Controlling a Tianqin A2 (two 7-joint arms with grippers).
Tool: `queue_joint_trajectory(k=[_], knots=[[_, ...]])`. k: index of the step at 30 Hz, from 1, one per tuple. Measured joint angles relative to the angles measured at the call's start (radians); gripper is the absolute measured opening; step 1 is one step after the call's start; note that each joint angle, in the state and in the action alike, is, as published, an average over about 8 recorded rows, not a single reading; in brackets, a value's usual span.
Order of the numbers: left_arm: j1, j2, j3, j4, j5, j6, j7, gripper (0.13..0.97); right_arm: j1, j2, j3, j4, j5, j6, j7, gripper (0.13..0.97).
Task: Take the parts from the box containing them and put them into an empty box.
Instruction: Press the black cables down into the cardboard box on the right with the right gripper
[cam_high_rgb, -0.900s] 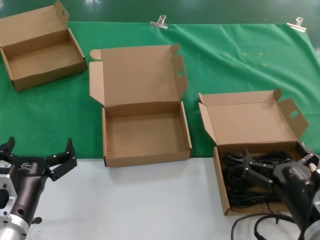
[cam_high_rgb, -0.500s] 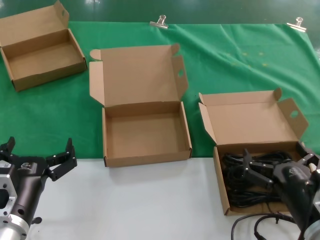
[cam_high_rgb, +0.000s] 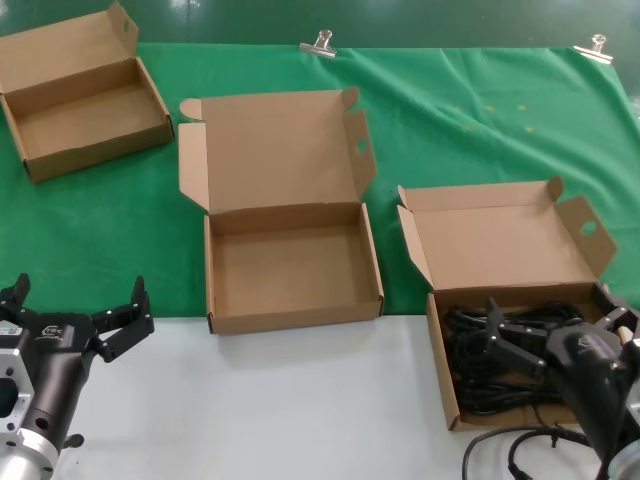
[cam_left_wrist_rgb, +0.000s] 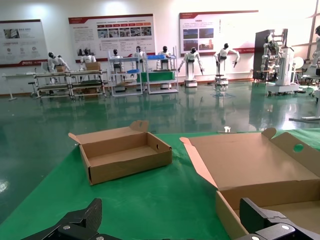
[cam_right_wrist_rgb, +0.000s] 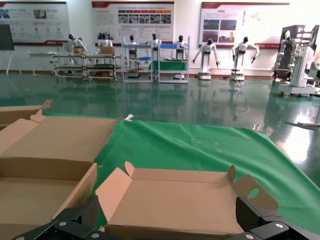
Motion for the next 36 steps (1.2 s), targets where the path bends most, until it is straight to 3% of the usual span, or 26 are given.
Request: queue_joint_trajectory(k=[9, 16, 21, 25, 31, 36], knots=[[0.000, 0.000, 0.000, 0.000, 0.000, 0.000, 0.000, 0.966, 0.000, 0.010, -0.007, 0.002, 0.005, 0.002, 0.004, 0.966], [0.000, 0.000, 0.000, 0.000, 0.000, 0.000, 0.000, 0.966, 0.005, 0.150, -0.110, 0.024, 0.072, 0.032, 0.043, 0.966], [0.000, 0.000, 0.000, 0.000, 0.000, 0.000, 0.000, 0.966, 0.040, 0.311, -0.259, 0.040, 0.179, 0.090, 0.032, 0.966], [0.000, 0.000, 0.000, 0.000, 0.000, 0.000, 0.000, 0.966, 0.109, 0.443, -0.411, 0.041, 0.302, 0.154, -0.041, 0.966], [0.000, 0.000, 0.000, 0.000, 0.000, 0.000, 0.000, 0.966, 0.291, 0.600, -0.682, 0.016, 0.525, 0.278, -0.282, 0.966], [0.000, 0.000, 0.000, 0.000, 0.000, 0.000, 0.000, 0.966, 0.455, 0.666, -0.888, -0.002, 0.686, 0.376, -0.491, 0.966]])
